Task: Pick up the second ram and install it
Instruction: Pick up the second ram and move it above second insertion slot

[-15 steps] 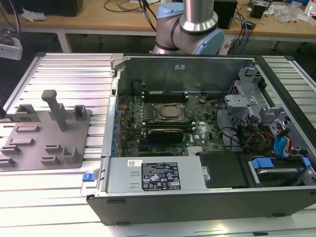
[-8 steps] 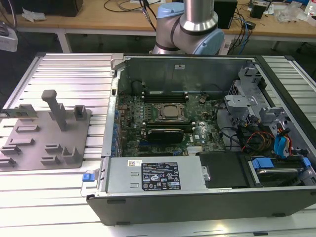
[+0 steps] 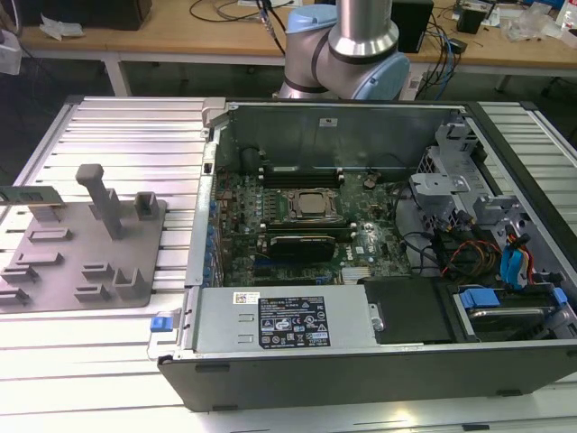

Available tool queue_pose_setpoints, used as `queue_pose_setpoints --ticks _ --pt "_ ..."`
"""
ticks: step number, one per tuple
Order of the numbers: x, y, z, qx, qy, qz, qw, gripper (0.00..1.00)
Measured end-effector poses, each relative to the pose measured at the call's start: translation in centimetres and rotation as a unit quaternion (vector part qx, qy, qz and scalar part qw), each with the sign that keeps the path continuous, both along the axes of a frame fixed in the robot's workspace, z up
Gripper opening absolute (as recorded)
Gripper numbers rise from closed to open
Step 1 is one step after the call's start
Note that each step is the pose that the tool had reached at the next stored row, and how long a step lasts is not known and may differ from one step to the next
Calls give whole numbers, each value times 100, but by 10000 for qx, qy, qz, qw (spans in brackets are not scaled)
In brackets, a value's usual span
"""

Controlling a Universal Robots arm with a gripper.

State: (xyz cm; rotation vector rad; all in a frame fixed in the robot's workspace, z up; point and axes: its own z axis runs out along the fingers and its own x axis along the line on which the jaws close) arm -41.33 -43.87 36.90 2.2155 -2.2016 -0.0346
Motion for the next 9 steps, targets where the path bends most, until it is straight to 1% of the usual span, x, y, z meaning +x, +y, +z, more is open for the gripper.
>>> queue_pose_setpoints --ticks 5,9 --pt "0 0 106 0 0 0 10000 9" --pt "0 0 214 0 -1 0 10000 9"
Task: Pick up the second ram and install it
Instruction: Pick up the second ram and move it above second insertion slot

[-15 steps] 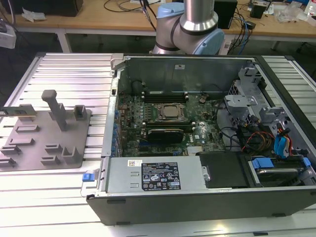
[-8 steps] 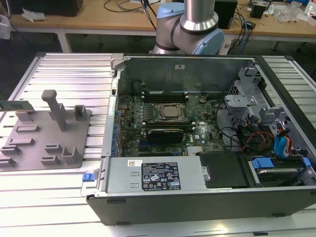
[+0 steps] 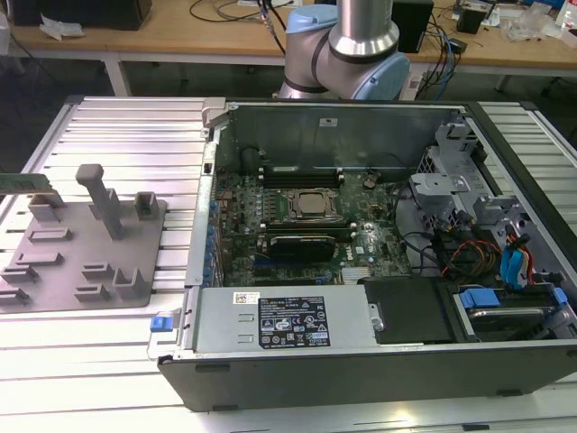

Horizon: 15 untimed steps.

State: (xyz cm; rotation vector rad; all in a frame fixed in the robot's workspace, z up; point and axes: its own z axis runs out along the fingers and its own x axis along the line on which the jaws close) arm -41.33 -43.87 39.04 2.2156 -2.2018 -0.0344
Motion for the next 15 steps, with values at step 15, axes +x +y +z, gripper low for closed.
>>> queue_pose_setpoints --ticks 15 --pt "0 0 450 0 0 0 10000 9"
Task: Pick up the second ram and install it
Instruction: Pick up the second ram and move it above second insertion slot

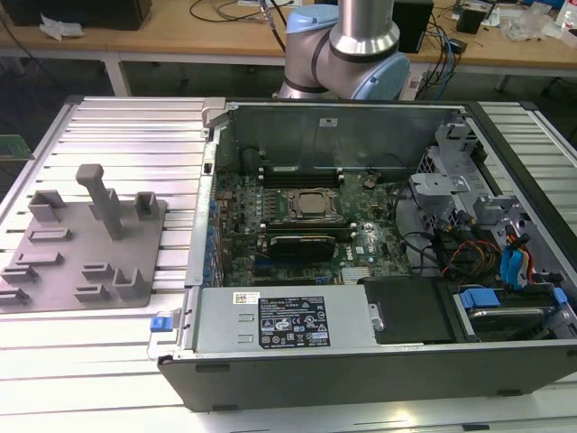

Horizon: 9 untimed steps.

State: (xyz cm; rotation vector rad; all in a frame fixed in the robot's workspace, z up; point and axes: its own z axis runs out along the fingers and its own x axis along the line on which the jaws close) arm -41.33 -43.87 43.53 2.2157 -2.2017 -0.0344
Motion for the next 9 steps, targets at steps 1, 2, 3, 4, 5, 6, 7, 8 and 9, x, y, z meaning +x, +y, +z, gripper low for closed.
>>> queue_pose_setpoints --ticks 1,2,3,4,5,6,7,8,9 --pt "0 0 1 0 0 0 10000 9" --pt "1 0 2 0 2 0 10000 9" --pt "9 0 4 -2 14 1 10000 9" --pt "38 0 2 -1 75 0 10000 9" --pt "62 0 2 -1 121 0 9999 9" --pt "62 0 1 0 121 0 9999 9" --pt "62 0 1 -1 121 0 9999 9" --pt "71 0 1 0 121 1 9999 9" --pt "122 0 1 -1 122 0 9999 9"
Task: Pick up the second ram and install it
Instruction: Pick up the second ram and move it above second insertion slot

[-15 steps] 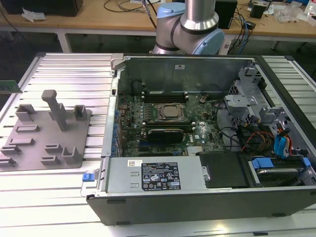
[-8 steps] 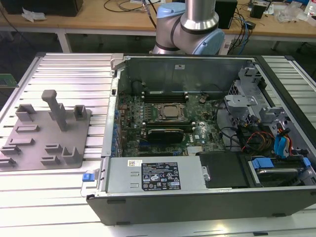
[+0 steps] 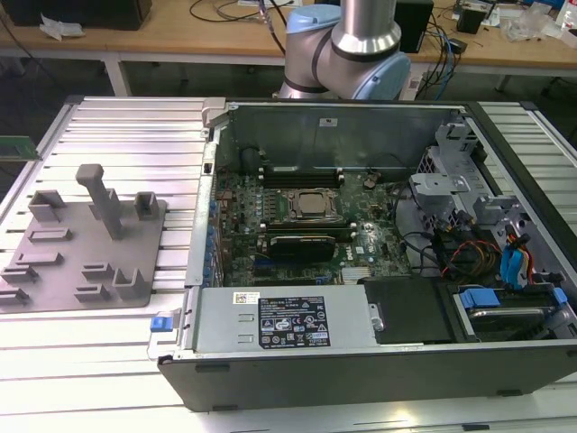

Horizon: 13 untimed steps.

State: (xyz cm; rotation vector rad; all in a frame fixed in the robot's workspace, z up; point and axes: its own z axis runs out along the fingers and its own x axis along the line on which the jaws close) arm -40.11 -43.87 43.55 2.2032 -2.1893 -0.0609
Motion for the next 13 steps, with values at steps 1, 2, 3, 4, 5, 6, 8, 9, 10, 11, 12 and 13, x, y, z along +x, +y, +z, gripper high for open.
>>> queue_pose_setpoints --ticks 1,2,3,4,5,6,8,9,10,11,12,13 --pt "55 0 0 0 0 4 10000 9" --pt "84 0 -1 0 0 8 10000 9" --pt "116 0 0 0 0 12 10000 9" --pt "167 0 0 0 0 19 10000 9" --pt "221 0 -1 0 0 25 10000 9" --pt "276 0 -1 0 0 31 10000 9" --pt "367 0 -2 0 -1 37 10000 9" --pt "392 0 -1 0 0 37 10000 9" --pt "412 0 -2 0 -1 37 10000 9" --pt "456 0 -1 0 0 37 10000 9" --pt "501 0 -2 0 0 37 10000 9" --pt "545 0 -2 0 0 38 10000 9"
